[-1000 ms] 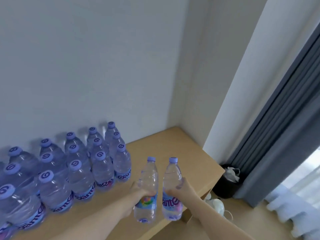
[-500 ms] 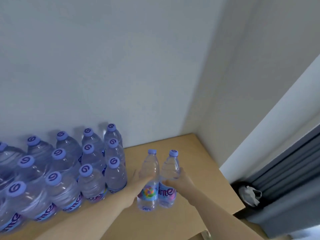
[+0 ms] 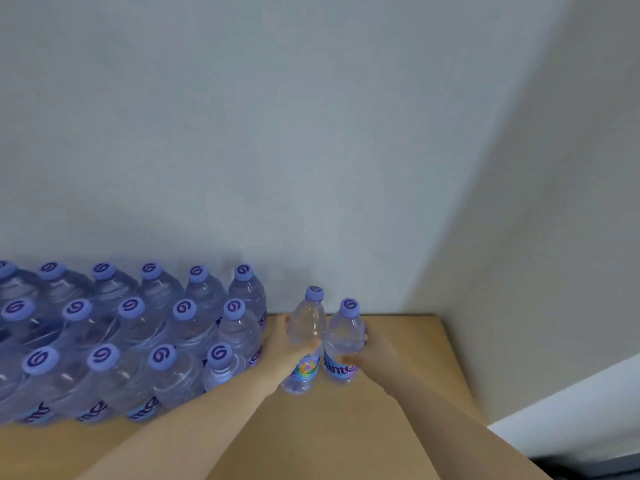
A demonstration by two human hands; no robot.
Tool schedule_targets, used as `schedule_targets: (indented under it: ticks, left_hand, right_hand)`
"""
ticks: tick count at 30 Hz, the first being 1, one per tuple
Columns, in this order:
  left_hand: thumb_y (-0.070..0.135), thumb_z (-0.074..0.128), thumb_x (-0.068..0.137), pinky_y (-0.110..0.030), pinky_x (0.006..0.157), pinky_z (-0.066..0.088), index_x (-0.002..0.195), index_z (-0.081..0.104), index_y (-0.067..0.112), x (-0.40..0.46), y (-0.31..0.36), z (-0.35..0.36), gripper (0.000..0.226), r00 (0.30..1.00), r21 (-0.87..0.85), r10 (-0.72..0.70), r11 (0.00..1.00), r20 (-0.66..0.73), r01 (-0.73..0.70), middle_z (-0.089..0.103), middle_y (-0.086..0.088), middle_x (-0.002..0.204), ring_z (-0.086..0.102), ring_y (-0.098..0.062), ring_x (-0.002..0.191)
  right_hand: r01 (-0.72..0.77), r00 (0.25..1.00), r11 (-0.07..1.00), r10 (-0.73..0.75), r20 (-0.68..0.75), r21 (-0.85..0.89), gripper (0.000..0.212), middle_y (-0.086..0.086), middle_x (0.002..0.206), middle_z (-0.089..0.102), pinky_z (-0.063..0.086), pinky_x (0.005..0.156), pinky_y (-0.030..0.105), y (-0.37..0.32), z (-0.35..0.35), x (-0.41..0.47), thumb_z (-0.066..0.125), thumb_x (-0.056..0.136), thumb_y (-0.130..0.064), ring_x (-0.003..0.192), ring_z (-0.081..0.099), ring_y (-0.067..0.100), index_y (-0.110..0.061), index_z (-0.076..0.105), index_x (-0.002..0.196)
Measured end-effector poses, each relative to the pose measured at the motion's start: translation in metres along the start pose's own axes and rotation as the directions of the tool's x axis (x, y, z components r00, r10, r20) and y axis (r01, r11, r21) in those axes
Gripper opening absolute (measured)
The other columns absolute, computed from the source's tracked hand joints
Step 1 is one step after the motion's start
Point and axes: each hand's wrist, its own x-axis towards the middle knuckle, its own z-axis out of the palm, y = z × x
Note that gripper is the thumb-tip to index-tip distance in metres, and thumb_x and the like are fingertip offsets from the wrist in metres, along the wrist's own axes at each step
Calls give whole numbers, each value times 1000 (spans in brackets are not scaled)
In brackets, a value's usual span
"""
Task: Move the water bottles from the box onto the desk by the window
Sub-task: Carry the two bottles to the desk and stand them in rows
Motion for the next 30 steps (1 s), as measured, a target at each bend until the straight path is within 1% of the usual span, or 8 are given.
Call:
schedule_targets:
  ticks: [3,5,7,11,18,22,25,30]
  left_hand:
    - [14,78,74,-38,89,52,97,47,25,4,0,4,39,997,13,43,999,-69,-42,60,2,98,62,-14,96]
    - [13,79,73,-35,88,51,107,48,21,8,0,7,46,994,-2,56,998,-97,-57,62,1,102,62,-15,100]
    - [20,81,66,-34,86,51,109,50,21,14,-2,9,53,986,-11,64,998,-153,-66,62,2,102,62,-15,101]
    - [45,71,43,-45,87,52,114,48,25,34,-13,15,77,965,-8,23,1000,-260,-26,58,-3,108,59,-19,102]
    - [28,74,48,-35,83,51,108,45,18,46,0,18,68,941,-51,12,998,-339,-31,56,-6,105,59,-20,98]
    - [11,83,62,-35,82,49,106,45,19,53,-1,23,59,907,-24,20,999,-420,-33,56,-6,107,58,-21,98]
    - [7,82,66,-30,79,45,105,47,20,58,-5,26,54,891,-29,17,999,-453,-34,58,-3,105,58,-18,96]
    - [4,80,69,-27,74,43,101,51,19,60,-9,30,46,864,-89,-12,995,-503,-38,62,6,92,60,-17,89]
  right_hand:
    - [75,997,997,-75,-15,-37,17,-4,84,57,43,67,15,1,1,14,54,95,-1,76,51,8,-13,61,105]
    - [145,987,984,-151,-57,-99,20,-11,79,60,43,70,20,1,-4,22,63,86,-11,78,54,12,-29,67,95]
    - [176,984,979,-175,17,-106,36,-12,93,63,45,77,20,-2,-7,28,74,77,-13,90,59,12,-35,59,100]
    - [192,979,975,-197,-42,-110,22,-6,85,60,42,68,25,-7,-5,47,66,78,-17,79,49,9,-10,60,98]
    - [173,981,974,-183,-56,-149,17,-4,75,49,33,59,22,-16,1,70,56,74,-22,71,37,9,-9,46,77]
    - [184,976,972,-198,-92,-148,36,-3,99,44,39,57,17,-10,8,75,67,76,-14,76,51,12,-22,45,103]
    - [197,969,973,-211,-126,-118,42,-5,101,38,38,55,15,-6,11,76,67,80,-7,77,51,9,-26,40,106]
    - [206,970,976,-212,-115,-65,37,0,108,48,40,56,16,-10,9,82,65,82,-9,82,54,6,-19,47,113]
